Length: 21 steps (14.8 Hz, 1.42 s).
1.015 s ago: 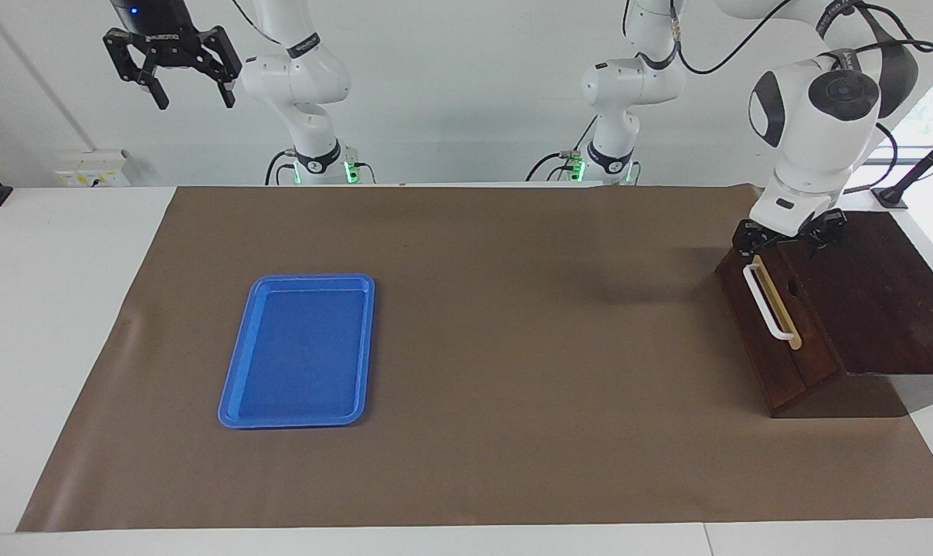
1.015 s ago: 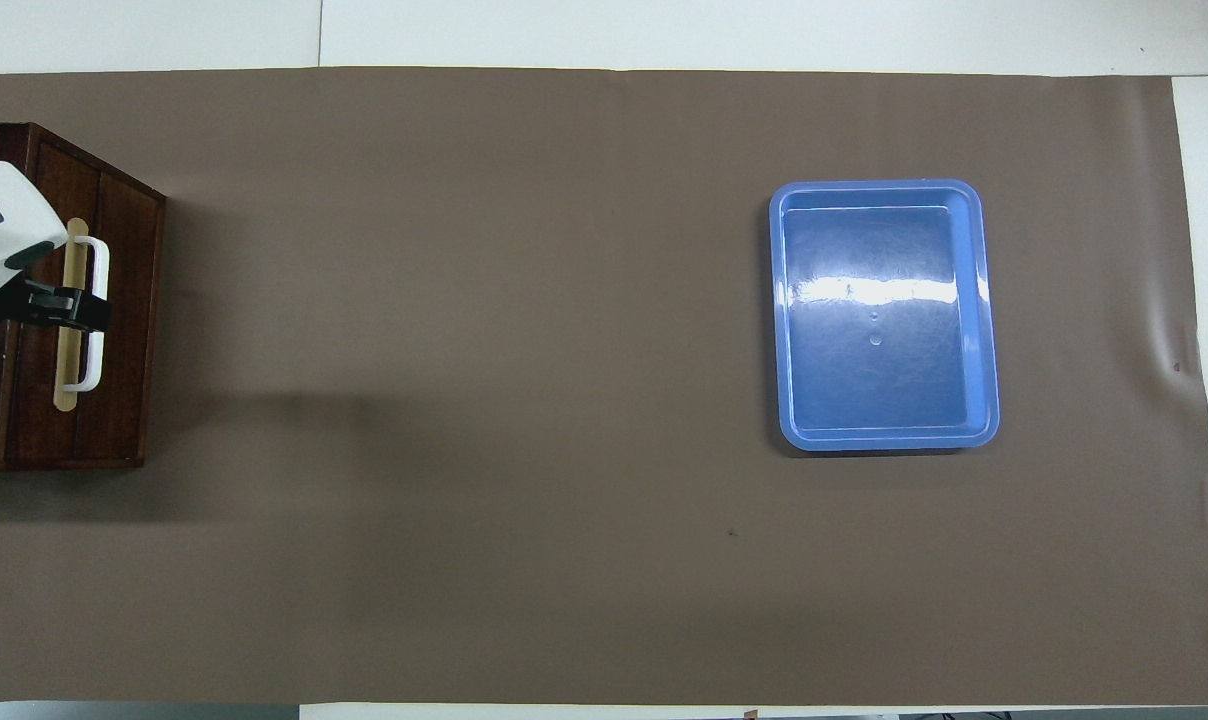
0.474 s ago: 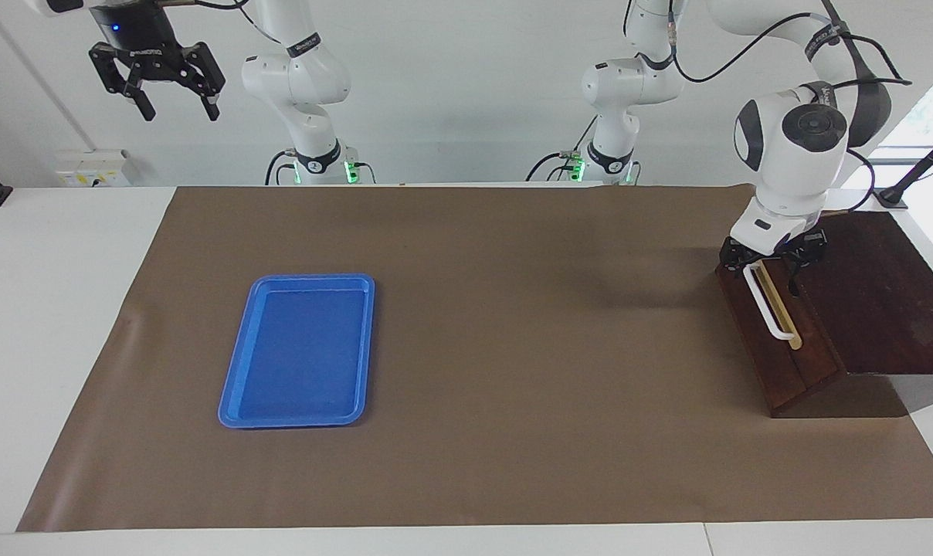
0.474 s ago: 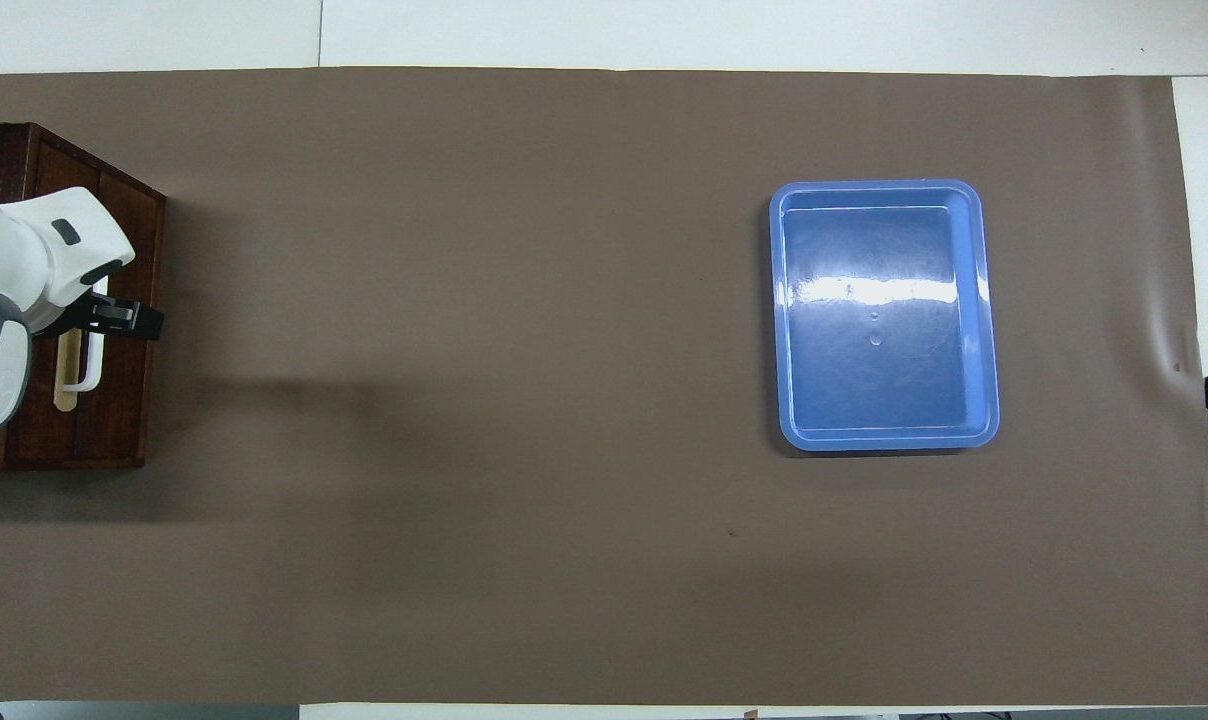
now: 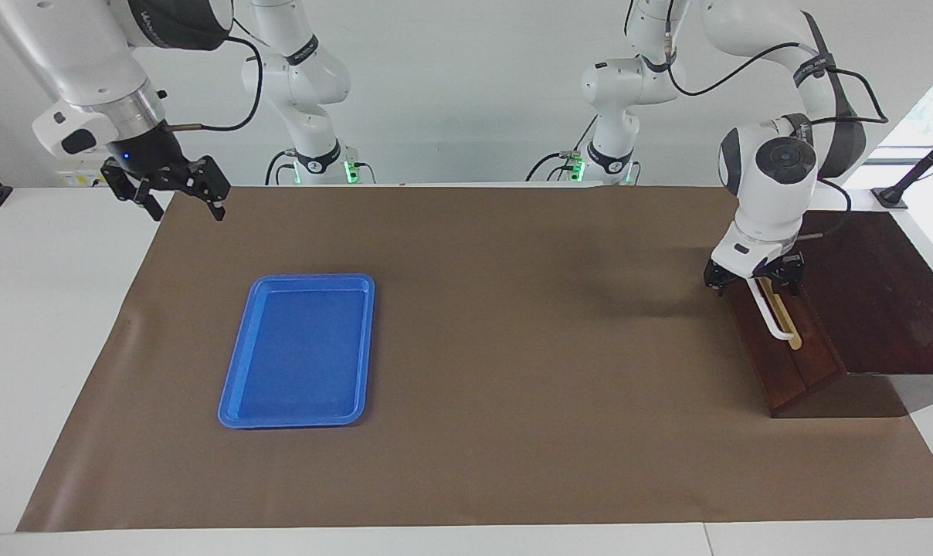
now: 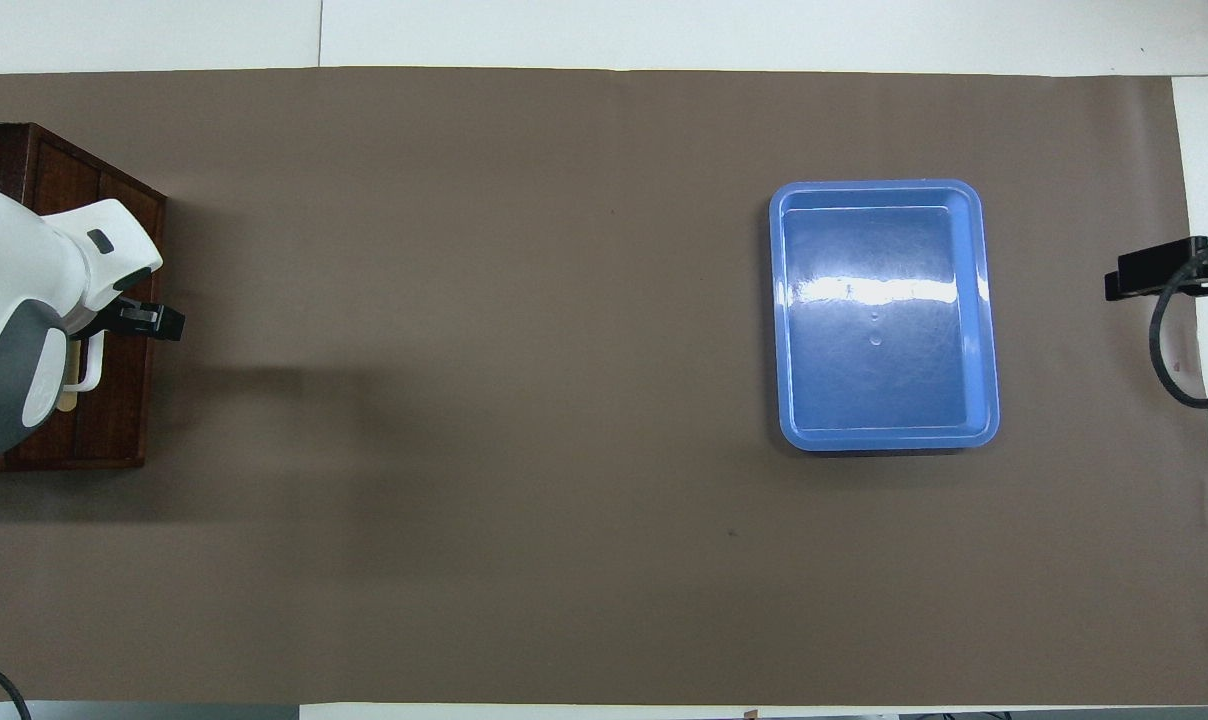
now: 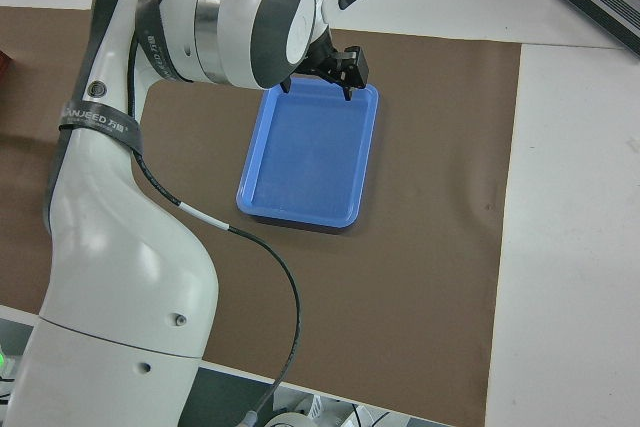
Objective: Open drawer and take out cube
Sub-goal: 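Pull the drawer open with the left gripper while the right gripper advances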
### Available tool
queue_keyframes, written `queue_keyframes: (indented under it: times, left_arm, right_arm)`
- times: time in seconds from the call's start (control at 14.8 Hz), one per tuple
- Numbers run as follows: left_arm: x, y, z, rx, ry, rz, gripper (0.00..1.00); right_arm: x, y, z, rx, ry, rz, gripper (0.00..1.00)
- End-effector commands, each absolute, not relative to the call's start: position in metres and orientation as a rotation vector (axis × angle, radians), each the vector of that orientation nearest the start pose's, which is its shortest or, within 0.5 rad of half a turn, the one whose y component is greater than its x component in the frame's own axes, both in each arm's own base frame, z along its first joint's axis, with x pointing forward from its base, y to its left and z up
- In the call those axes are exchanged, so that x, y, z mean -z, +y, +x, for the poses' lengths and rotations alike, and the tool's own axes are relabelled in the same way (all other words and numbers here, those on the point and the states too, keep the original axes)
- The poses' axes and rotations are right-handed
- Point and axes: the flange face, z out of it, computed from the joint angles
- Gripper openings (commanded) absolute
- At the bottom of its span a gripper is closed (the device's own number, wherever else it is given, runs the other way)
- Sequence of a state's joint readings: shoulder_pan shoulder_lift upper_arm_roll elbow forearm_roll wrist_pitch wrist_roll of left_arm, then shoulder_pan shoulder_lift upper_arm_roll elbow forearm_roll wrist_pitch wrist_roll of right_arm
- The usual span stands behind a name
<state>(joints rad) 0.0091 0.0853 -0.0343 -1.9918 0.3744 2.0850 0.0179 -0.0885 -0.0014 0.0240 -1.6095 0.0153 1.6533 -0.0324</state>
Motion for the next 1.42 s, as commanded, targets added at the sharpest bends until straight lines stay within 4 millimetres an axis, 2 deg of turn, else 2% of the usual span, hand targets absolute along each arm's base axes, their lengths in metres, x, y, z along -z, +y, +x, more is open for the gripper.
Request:
queue_keyframes:
  times: [0.0, 0.2, 0.34, 0.61, 1.01, 1.15, 1.35]
  left_arm:
    - [-0.415, 0.004, 0.568, 0.026, 0.327, -2.781, 1.00]
    - [-0.401, 0.003, 0.564, 0.054, 0.347, -2.790, 1.00]
    - [-0.397, 0.002, 0.563, 0.065, 0.354, -2.793, 1.00]
    - [-0.393, -0.011, 0.562, 0.084, 0.297, -2.804, 1.00]
    - [-0.401, -0.086, 0.560, 0.145, 0.296, -2.813, 1.00]
    - [-0.402, -0.113, 0.557, 0.136, 0.284, -2.818, 1.00]
    - [-0.412, -0.140, 0.554, 0.116, 0.259, -2.841, 1.00]
  right_arm:
    - [-0.600, -0.036, 0.583, 0.057, 0.002, -3.123, 1.00]
    - [-0.570, -0.035, 0.596, -0.037, -0.011, -3.131, 1.00]
    - [-0.554, -0.035, 0.583, -0.137, -0.016, -3.123, 1.00]
    - [-0.536, -0.044, 0.564, -0.209, 0.008, -3.117, 1.00]
    - [-0.539, -0.049, 0.569, -0.155, 0.015, -3.125, 1.00]
    - [-0.541, -0.056, 0.575, -0.081, -0.056, -3.145, 1.00]
    - [-0.545, -0.048, 0.583, 0.006, 0.047, -3.150, 1.00]
